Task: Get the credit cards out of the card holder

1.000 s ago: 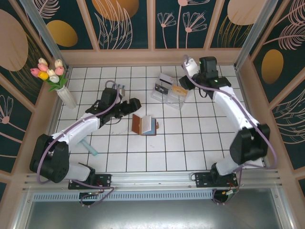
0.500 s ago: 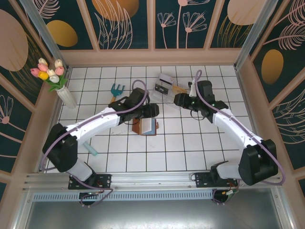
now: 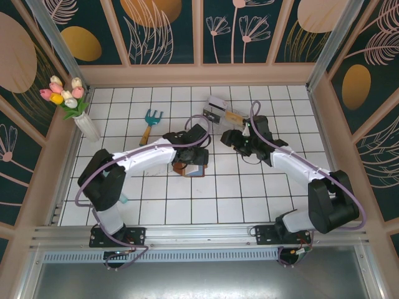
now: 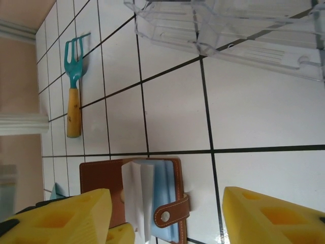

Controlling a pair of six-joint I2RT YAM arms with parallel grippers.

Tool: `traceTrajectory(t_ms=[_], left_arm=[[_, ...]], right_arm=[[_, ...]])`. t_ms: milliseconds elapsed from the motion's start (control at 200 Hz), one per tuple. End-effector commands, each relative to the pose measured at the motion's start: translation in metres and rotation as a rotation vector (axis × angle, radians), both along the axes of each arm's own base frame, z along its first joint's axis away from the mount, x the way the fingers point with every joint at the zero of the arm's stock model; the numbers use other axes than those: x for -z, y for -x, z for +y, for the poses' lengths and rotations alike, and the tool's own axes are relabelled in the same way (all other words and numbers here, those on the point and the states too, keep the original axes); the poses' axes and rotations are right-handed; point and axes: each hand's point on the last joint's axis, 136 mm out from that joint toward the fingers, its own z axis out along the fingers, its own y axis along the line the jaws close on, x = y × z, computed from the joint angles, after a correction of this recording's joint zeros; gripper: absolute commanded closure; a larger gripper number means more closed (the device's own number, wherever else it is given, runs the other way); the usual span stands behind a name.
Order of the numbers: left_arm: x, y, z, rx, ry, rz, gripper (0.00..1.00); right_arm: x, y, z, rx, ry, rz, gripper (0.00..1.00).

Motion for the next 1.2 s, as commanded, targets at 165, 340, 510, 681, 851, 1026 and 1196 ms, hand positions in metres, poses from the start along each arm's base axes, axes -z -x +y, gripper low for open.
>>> traceTrajectory(t_ms=[165, 340, 510, 681, 851, 1026, 1196], left_arm=[[0.031, 0.004, 0.007, 0.01, -0.087, 0.058, 0.21], [0.044, -0.003, 0.023, -0.024, -0.191, 0.041, 0.23], [0.043, -0.007, 0.029, -0.036, -0.235, 0.019, 0.26], [0.021, -0.013, 0.042, -0.081, -0.245, -0.039, 0.36], [0.015, -0.012, 0.059, -0.121, -0.193, -0.04, 0.48], [0.019, -0.009, 0.082, -0.161, -0.19, -0.026, 0.57], [0.033, -0.003, 0.097, -0.18, -0.189, -0.001, 0.65]], right_arm=[[-0.015, -0.008, -0.022, 0.119, 0.025, -0.081, 0.34], [-0.015, -0.007, -0.026, 0.124, 0.032, -0.079, 0.34], [-0.015, -0.007, -0.026, 0.118, 0.031, -0.081, 0.34], [-0.015, -0.008, -0.022, 0.102, 0.02, -0.074, 0.34], [-0.013, -0.01, -0.018, 0.093, 0.015, -0.061, 0.35], [-0.013, -0.01, -0.007, 0.058, 0.006, -0.055, 0.35], [-0.011, -0.008, 0.019, -0.01, -0.009, -0.037, 0.35]])
